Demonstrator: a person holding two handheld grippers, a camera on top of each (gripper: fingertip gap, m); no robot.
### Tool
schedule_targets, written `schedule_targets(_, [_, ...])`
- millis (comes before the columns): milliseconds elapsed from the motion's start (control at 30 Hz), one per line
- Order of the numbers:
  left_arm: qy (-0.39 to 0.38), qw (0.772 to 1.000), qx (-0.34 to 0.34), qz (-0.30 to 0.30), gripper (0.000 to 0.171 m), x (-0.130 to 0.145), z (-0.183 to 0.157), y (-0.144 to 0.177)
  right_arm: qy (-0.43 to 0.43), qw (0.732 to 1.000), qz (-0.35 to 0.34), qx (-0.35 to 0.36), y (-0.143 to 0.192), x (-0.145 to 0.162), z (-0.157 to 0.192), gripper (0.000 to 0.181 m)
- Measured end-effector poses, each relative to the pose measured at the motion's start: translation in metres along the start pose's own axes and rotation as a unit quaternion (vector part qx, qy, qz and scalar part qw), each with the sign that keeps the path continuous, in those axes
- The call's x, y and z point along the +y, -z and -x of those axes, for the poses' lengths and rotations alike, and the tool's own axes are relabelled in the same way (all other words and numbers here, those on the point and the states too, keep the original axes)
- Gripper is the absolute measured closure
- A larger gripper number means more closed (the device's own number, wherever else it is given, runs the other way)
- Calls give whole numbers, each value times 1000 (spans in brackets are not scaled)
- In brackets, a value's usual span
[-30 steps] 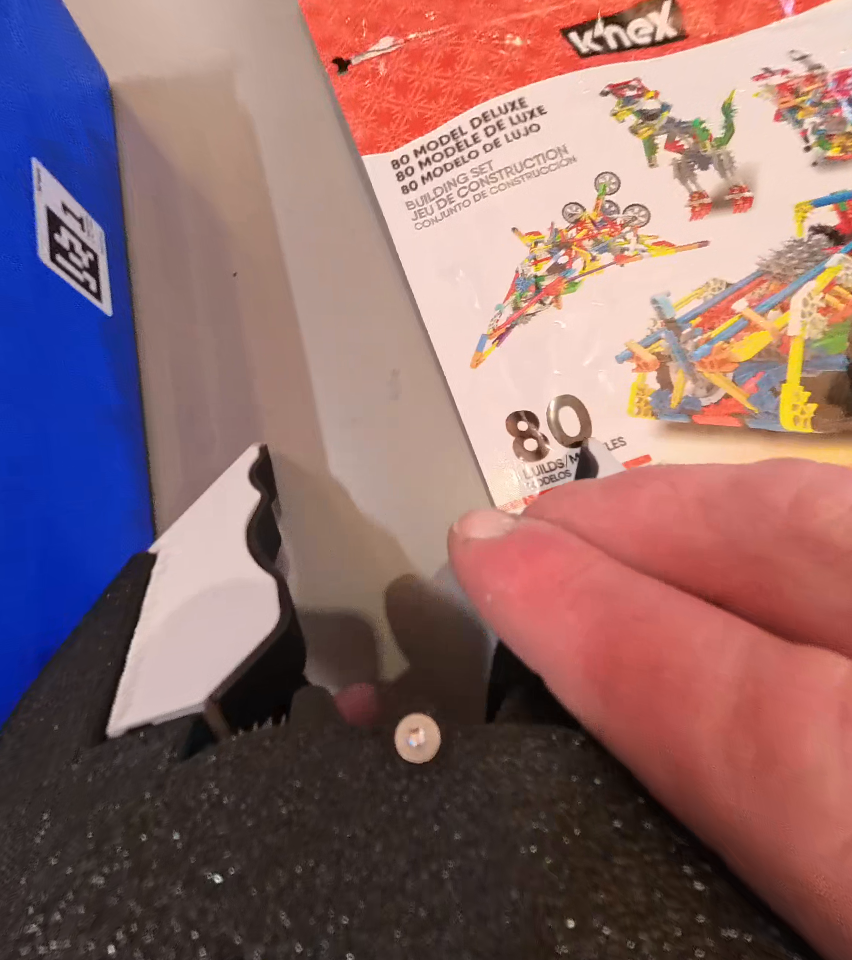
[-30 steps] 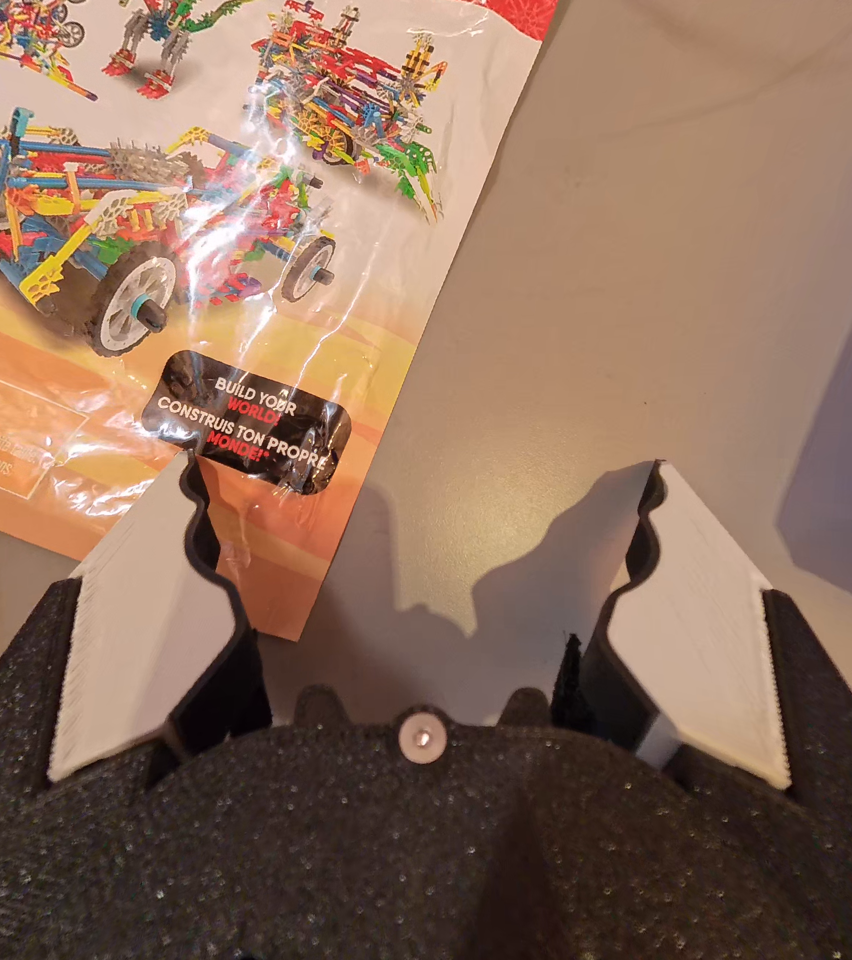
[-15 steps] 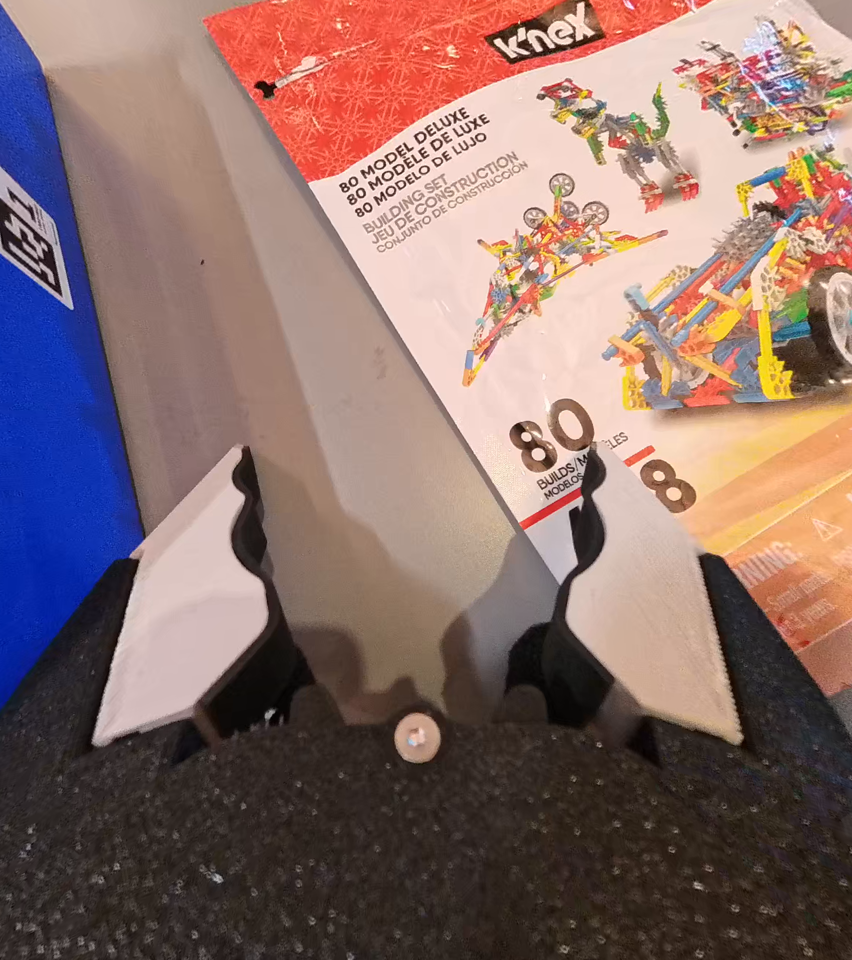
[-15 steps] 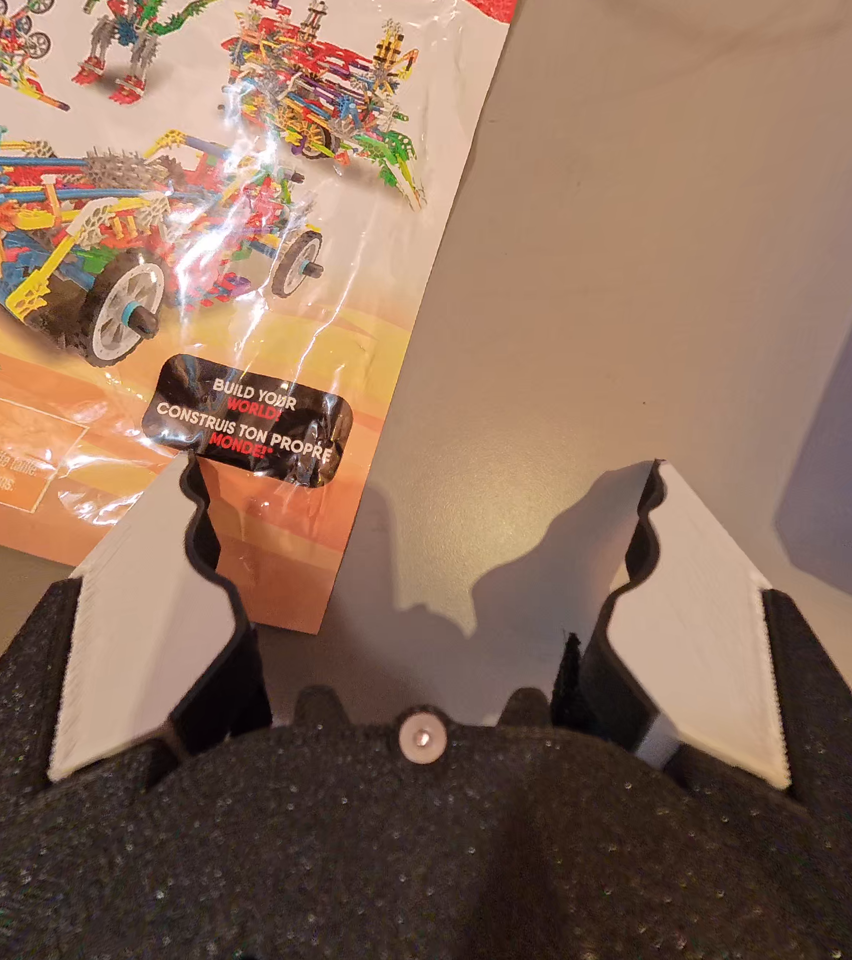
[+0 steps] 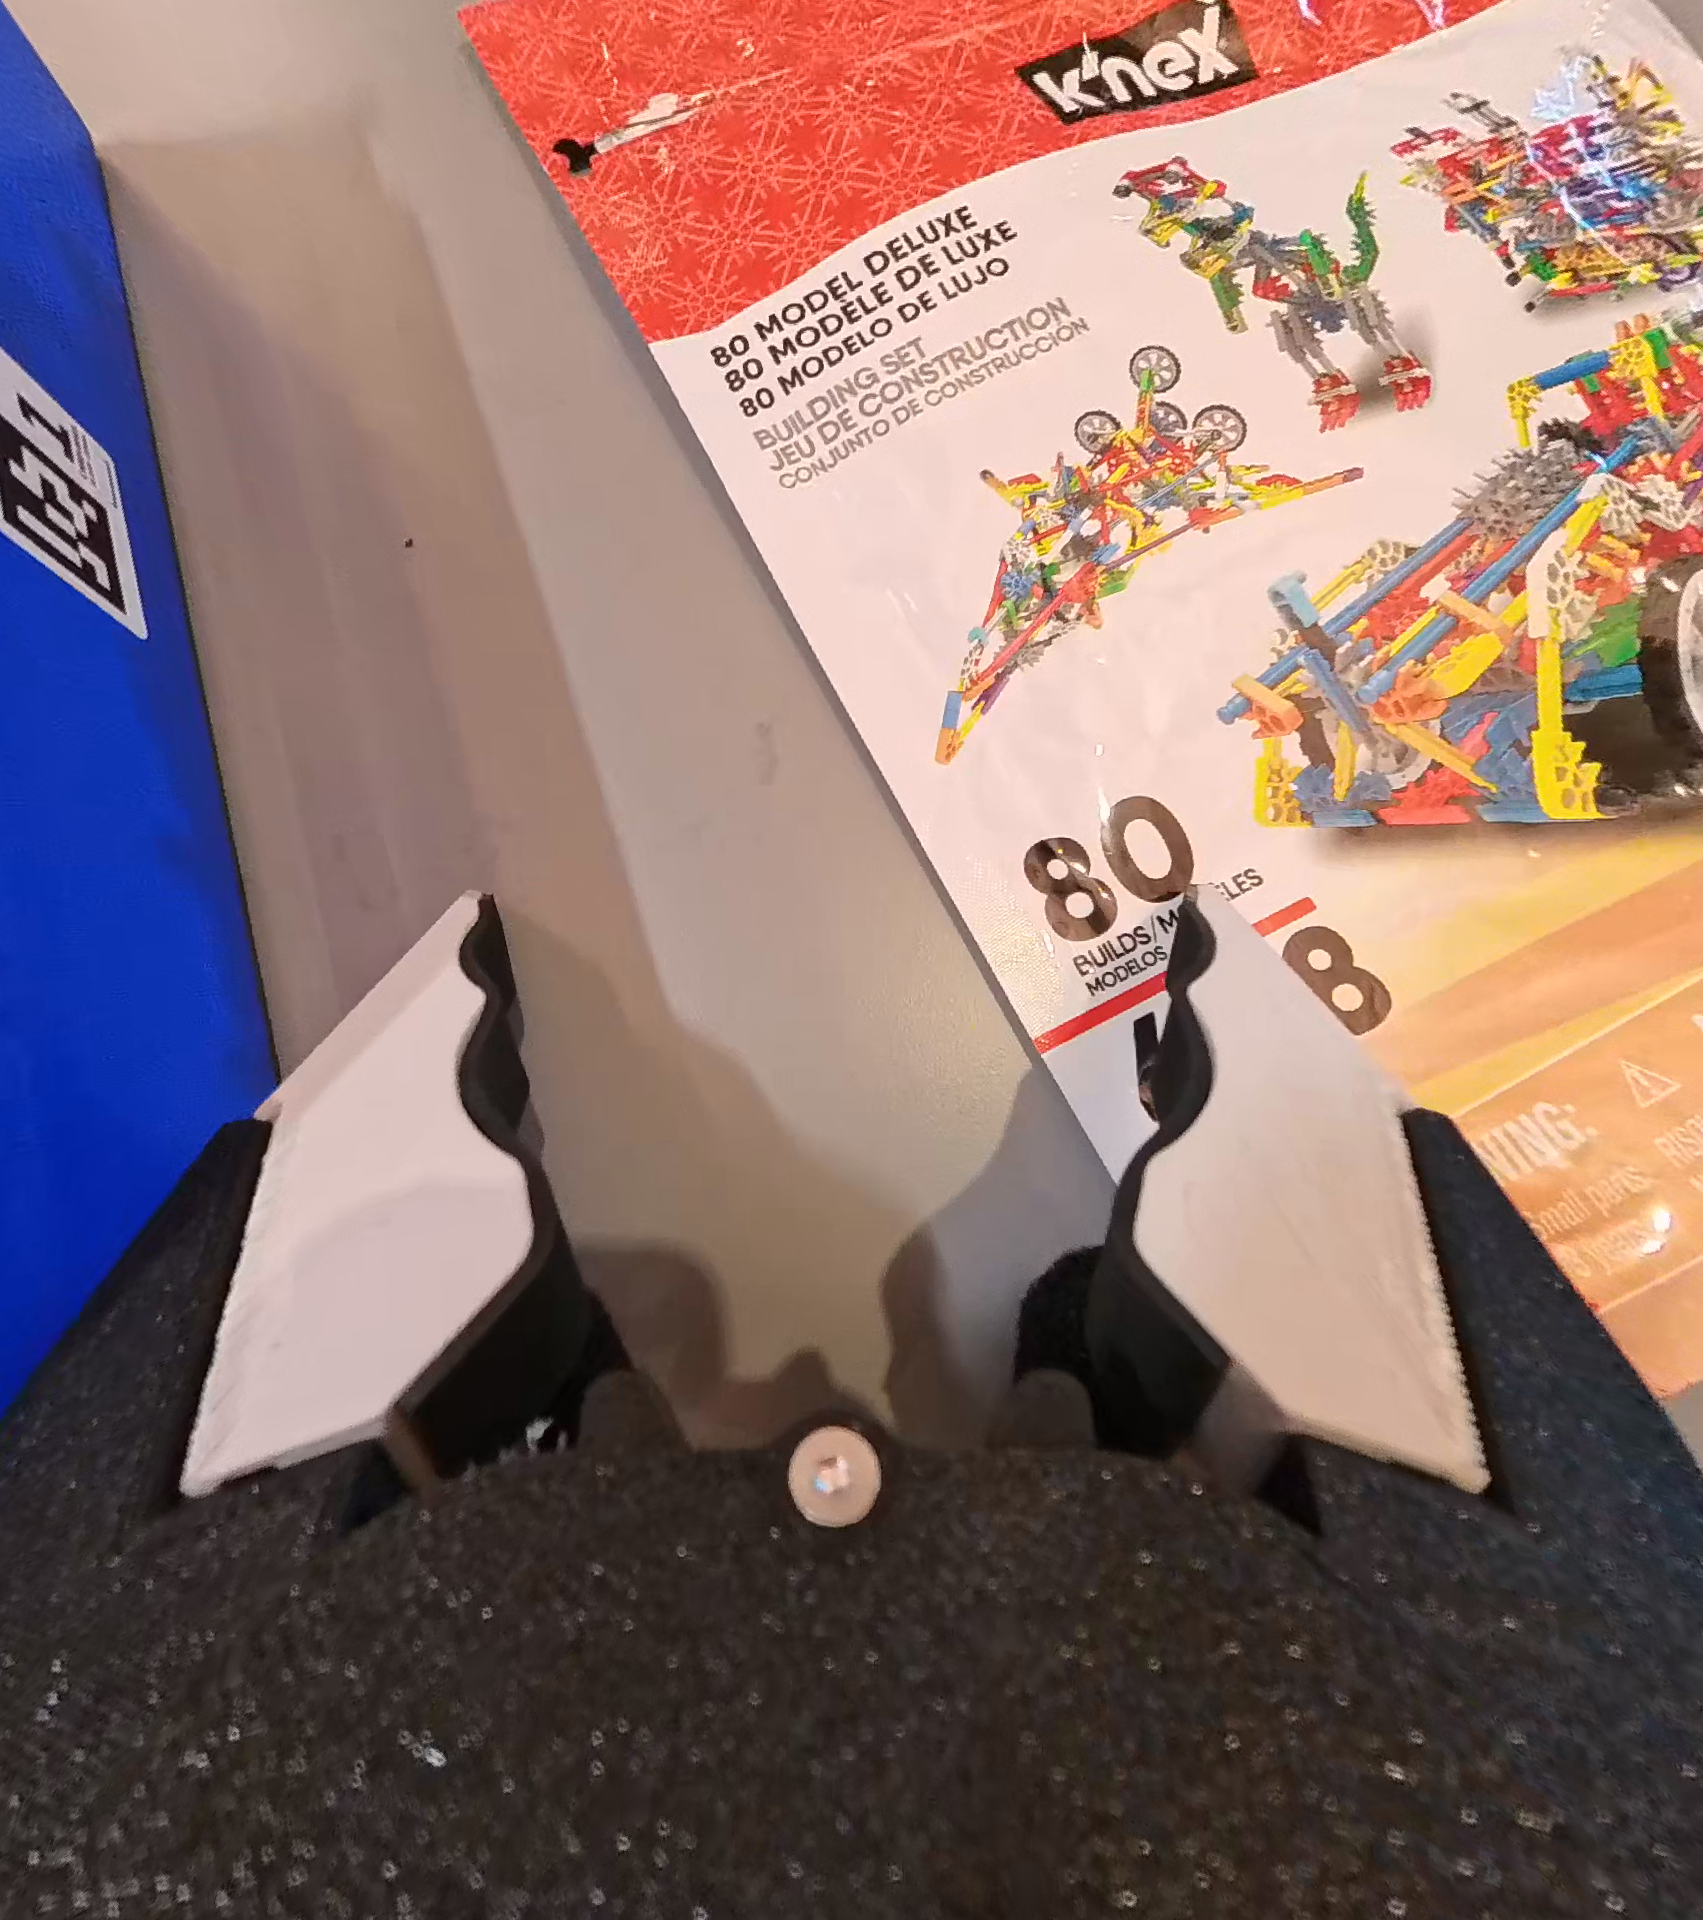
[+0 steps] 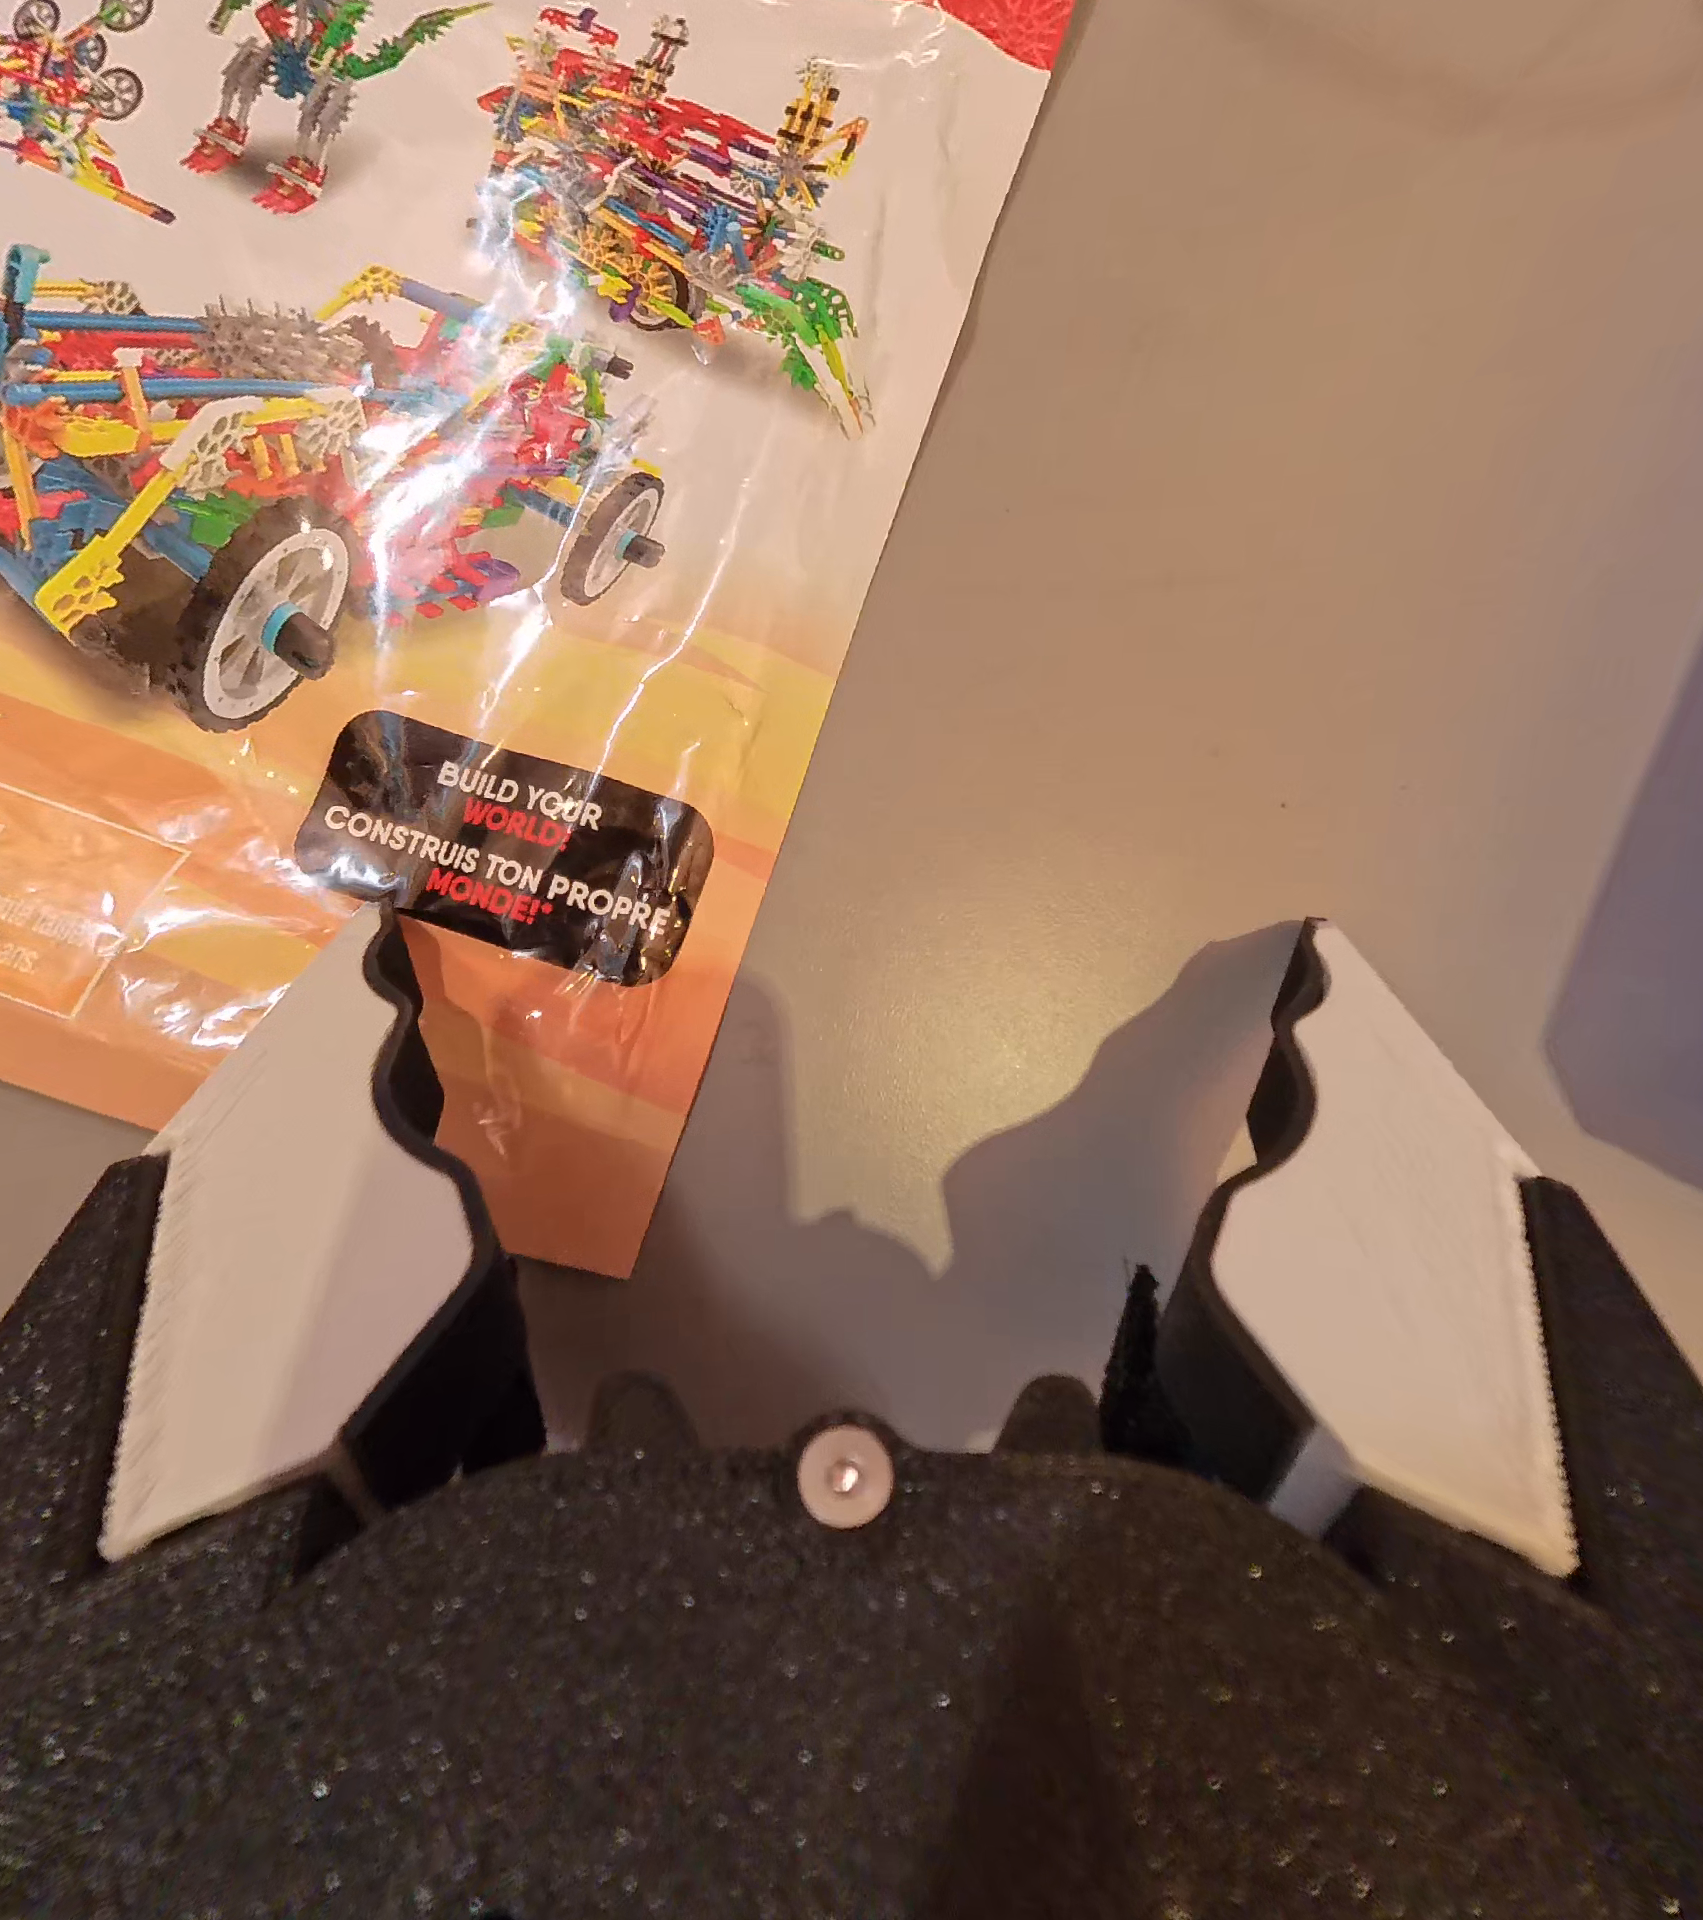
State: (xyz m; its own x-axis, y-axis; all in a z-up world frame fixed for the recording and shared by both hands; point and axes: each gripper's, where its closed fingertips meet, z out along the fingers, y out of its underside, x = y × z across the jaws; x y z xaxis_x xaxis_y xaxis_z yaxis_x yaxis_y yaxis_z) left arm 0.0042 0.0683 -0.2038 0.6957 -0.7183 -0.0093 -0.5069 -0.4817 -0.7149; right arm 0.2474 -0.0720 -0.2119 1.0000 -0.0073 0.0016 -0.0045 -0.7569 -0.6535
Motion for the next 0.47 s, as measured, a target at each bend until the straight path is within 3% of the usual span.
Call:
schedule_targets(133, [22, 999, -33, 0, 51, -2, 4, -2, 1, 1000, 2, 2, -5, -2, 0, 26])
schedule_targets(267, [69, 995, -72, 22, 16, 5, 21, -4, 0, 1000, 1, 2, -8, -3, 1, 26])
schedule_targets(467, [73, 994, -74, 24, 16, 4, 20, -5, -2, 1000, 3, 5, -12, -3, 0, 26])
